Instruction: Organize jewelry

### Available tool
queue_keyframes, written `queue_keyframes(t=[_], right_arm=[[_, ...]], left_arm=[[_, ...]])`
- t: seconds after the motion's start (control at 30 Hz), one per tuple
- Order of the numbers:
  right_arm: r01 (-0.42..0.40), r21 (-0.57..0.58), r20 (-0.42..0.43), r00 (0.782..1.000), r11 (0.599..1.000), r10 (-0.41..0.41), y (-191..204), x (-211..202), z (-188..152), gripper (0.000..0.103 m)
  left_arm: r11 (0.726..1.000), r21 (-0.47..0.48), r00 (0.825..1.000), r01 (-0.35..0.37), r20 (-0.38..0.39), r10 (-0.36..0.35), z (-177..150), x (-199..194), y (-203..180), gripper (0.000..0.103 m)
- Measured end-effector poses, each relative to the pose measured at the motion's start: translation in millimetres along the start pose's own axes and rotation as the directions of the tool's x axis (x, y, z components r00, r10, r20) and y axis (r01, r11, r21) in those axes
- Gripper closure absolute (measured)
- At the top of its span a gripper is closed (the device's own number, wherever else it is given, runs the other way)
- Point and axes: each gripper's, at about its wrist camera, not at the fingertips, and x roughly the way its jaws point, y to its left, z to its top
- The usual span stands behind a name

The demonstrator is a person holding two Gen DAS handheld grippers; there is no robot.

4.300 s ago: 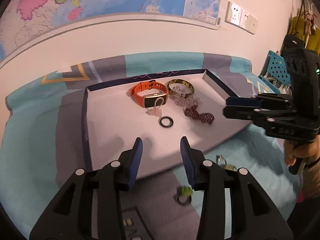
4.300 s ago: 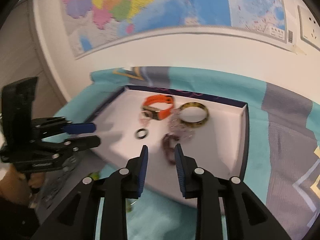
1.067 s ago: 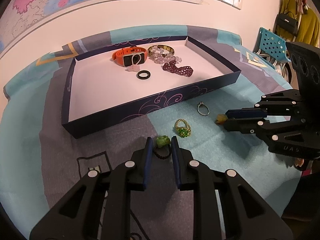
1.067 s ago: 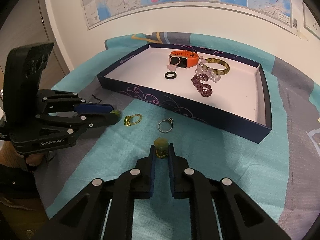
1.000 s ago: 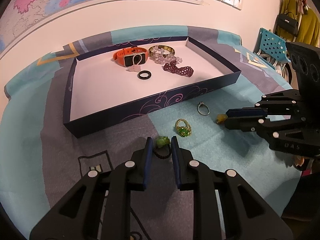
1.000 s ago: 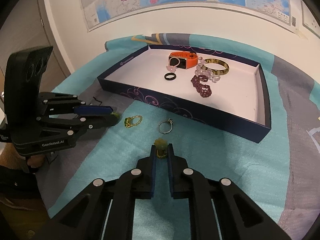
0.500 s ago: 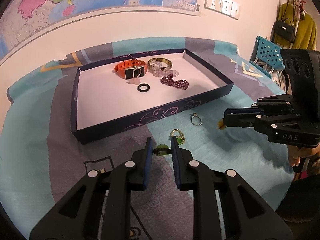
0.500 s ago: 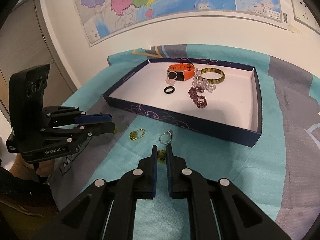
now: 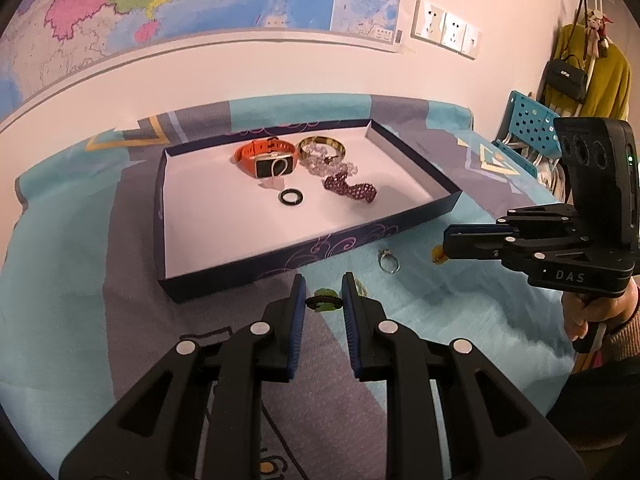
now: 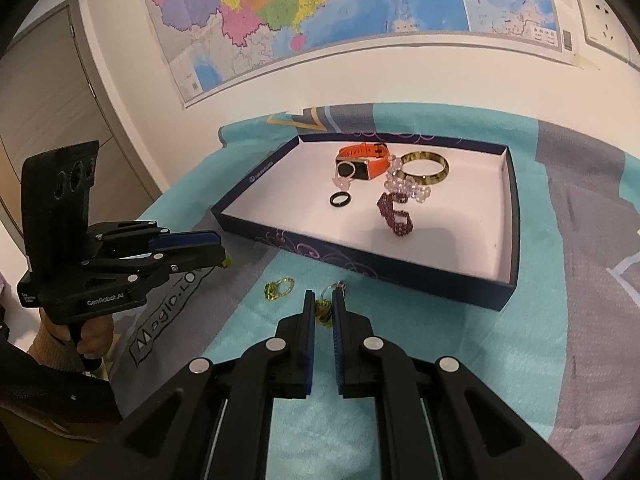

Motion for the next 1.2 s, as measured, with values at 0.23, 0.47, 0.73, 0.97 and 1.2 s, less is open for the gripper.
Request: queue_keyframes(t=[0.23, 0.47, 0.73, 0.97, 1.2], right_arm=[[-0.009, -0.003, 0.027, 1.0, 1.0, 0.009, -2, -1, 14, 0.096], [-0.012, -0.008, 0.041, 0.999, 1.0, 0.013, -5, 3, 28, 0.096], [-0.004, -0.014, 0.054, 0.999, 1.0, 0.005, -11, 11, 44, 0.096], [0.002, -0.011, 0.052, 0.999, 1.0, -0.001, -18, 20, 56, 0.096], [0.009, -0.003, 0.037, 0.999, 1.0, -0.009, -24, 31, 63, 0.096]], left_arm=[[1.0, -0.002, 1.0, 0.001, 0.02, -0.001, 12, -1, 2, 0.084], [1.0, -0.005, 0.999, -0.001, 0.041, 0.001, 28, 2, 6, 0.084], [1.0, -0.024, 0.999, 0.003, 0.055, -0.002, 47, 11, 13, 0.084], [0.999, -0.046, 0.999, 0.006, 0.05, -0.003, 59, 24, 16, 0.084], [0.999, -0.049, 0.999, -0.004, 0.033, 0.006, 67, 40, 15, 0.084]])
